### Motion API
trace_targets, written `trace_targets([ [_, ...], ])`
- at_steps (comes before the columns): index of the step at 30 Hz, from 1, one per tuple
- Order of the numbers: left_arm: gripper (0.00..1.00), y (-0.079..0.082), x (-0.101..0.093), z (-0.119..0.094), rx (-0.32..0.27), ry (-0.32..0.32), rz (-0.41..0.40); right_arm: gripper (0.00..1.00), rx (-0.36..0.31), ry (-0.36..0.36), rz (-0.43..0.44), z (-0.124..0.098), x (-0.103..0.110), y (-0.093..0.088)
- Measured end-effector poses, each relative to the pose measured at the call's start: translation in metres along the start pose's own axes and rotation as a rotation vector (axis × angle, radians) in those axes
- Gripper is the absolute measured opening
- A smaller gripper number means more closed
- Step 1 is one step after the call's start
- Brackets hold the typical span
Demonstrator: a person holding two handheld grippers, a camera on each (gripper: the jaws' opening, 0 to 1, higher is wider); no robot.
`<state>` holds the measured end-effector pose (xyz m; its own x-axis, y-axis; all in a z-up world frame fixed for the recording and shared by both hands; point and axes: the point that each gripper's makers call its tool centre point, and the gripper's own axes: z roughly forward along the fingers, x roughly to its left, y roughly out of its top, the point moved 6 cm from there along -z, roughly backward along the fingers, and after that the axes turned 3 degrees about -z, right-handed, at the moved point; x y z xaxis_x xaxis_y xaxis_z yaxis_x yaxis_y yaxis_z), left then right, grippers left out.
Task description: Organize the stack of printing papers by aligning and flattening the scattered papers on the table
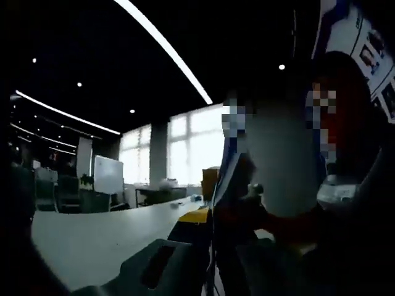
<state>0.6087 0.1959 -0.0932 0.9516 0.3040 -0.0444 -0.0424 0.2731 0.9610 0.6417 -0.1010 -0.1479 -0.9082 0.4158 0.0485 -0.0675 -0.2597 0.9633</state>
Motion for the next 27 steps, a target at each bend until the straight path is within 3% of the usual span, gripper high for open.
trace_targets([
  [2,0.04,-0.009,0.004,0.000,0.003,0.014,-0.011,0.22,-0.026,0.018,-0.054,0.001,0.006,0.002],
  [4,0.05,-0.016,0.007,0.000,0.005,0.038,-0.026,0.17,-0.021,0.009,-0.074,0.001,0.006,0.002],
  [6,0.05,-0.033,0.018,-0.001,0.006,0.121,-0.065,0.14,0.011,-0.024,-0.123,0.001,0.003,0.000],
  [9,0.05,-0.055,0.029,0.001,0.032,0.228,-0.047,0.10,0.069,-0.076,-0.136,-0.001,-0.005,-0.008],
  [10,0.05,-0.060,0.031,0.003,0.036,0.249,-0.035,0.02,0.101,-0.086,-0.163,-0.001,-0.008,-0.013],
  [11,0.05,-0.065,0.033,0.004,0.037,0.273,-0.027,0.00,0.117,-0.080,-0.181,0.000,-0.008,-0.016],
  [13,0.05,-0.085,0.036,0.011,0.060,0.320,0.015,0.00,0.138,-0.148,-0.225,0.001,-0.013,-0.027],
  [14,0.05,-0.091,0.039,0.014,0.061,0.356,0.077,0.00,0.147,-0.160,-0.246,0.001,-0.014,-0.030],
  [16,0.05,-0.101,0.043,0.017,0.078,0.389,0.101,0.00,0.151,-0.186,-0.261,0.001,-0.016,-0.039],
  [17,0.05,-0.108,0.050,0.018,0.094,0.452,0.160,0.00,0.152,-0.193,-0.271,0.001,-0.017,-0.045],
  [20,0.06,-0.125,0.052,0.023,0.111,0.454,0.172,0.00,0.160,-0.209,-0.257,-0.002,-0.021,-0.063],
  [22,0.08,-0.141,0.055,0.022,0.185,0.462,0.269,0.00,0.205,-0.261,-0.294,-0.008,-0.028,-0.075],
  [23,0.12,-0.148,0.056,0.020,0.227,0.483,0.270,0.02,0.228,-0.276,-0.304,-0.011,-0.028,-0.081],
  [25,0.33,-0.154,0.053,0.021,0.216,0.484,0.234,0.16,0.247,-0.264,-0.232,-0.014,-0.025,-0.088],
  [27,0.43,-0.154,0.048,0.021,0.194,0.468,0.202,0.26,0.225,-0.252,-0.161,-0.016,-0.022,-0.089],
])
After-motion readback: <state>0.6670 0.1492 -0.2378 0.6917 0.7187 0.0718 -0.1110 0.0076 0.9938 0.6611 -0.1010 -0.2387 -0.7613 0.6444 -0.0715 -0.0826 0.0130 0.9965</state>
